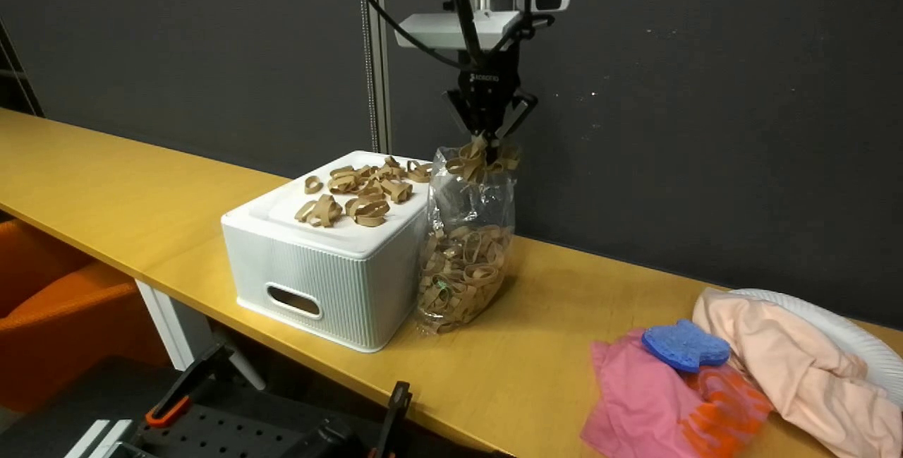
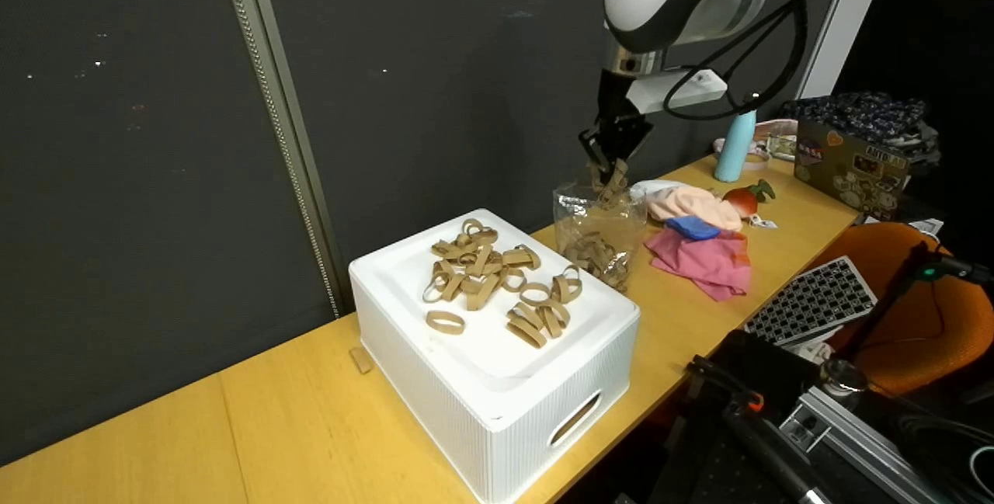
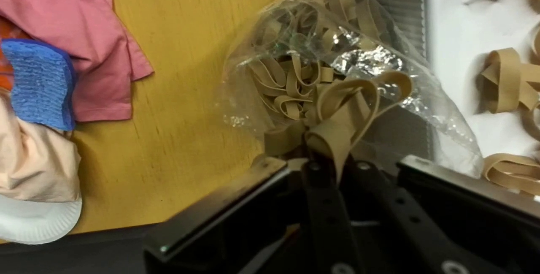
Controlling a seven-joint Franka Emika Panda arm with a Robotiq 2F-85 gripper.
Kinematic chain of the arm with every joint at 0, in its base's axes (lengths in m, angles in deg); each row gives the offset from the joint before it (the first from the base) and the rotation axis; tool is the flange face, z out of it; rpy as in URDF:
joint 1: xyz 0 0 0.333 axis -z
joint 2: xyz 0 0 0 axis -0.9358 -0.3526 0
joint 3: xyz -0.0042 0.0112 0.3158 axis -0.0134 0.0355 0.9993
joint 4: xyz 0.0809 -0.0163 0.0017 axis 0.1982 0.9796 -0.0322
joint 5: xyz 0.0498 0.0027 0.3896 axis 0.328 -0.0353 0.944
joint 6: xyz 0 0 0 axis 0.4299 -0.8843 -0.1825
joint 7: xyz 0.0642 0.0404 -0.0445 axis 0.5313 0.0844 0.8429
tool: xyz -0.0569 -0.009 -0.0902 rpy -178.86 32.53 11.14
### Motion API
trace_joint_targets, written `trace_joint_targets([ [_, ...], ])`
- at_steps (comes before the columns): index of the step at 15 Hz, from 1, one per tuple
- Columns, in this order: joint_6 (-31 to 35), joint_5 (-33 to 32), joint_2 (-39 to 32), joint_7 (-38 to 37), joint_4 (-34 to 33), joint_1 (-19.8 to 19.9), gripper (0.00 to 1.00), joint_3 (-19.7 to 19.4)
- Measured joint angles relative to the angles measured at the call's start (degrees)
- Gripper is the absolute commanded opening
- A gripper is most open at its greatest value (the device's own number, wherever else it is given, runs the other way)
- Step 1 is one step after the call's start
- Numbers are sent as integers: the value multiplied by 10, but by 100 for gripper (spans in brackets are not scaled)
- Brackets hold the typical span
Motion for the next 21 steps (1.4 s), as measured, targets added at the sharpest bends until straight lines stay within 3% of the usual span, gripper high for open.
trace_joint_targets([
  [11,19,-57,-41,-49,-5,0,2,-6],
  [21,14,-58,-53,-53,-2,-33,2,8],
])
